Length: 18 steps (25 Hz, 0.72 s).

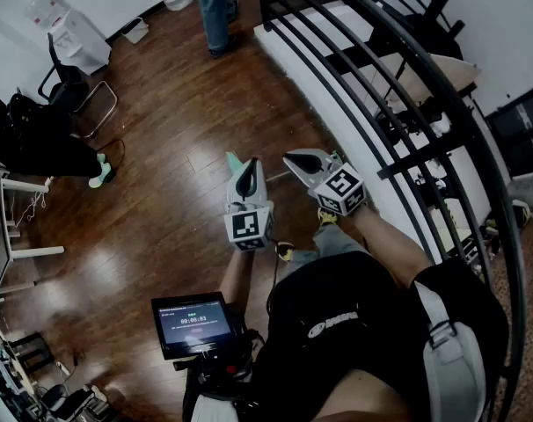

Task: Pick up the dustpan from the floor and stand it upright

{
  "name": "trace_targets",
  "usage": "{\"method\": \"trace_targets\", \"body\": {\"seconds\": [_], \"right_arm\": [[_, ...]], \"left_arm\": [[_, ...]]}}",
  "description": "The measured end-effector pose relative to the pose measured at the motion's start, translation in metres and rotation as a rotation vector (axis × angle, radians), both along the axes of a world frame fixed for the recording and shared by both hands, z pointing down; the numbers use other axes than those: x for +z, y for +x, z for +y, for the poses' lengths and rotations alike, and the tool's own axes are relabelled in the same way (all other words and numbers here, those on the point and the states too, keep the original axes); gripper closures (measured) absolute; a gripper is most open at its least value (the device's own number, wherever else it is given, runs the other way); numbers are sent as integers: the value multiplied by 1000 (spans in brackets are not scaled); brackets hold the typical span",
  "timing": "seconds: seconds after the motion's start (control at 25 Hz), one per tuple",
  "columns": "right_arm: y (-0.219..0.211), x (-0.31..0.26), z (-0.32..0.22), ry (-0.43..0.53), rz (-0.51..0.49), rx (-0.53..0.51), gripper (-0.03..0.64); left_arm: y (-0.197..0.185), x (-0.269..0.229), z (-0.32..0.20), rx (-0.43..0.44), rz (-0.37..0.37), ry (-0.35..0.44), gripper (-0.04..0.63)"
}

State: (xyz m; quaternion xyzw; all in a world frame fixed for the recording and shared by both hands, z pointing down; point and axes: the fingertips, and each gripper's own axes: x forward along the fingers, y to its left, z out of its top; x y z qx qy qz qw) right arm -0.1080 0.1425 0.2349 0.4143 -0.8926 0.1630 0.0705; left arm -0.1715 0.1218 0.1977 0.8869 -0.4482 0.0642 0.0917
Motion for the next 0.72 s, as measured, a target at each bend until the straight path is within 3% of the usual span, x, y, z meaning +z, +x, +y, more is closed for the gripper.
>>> {"method": "trace_targets", "body": {"seconds": [0.2,0.72], "right_arm": [[49,-9,-62,75,17,33,614],[188,48,-135,-62,-73,99,614]], "left_arm": [[37,-2,-59,35,-7,79,575],[164,67,-134,138,-160,-87,575]]}}
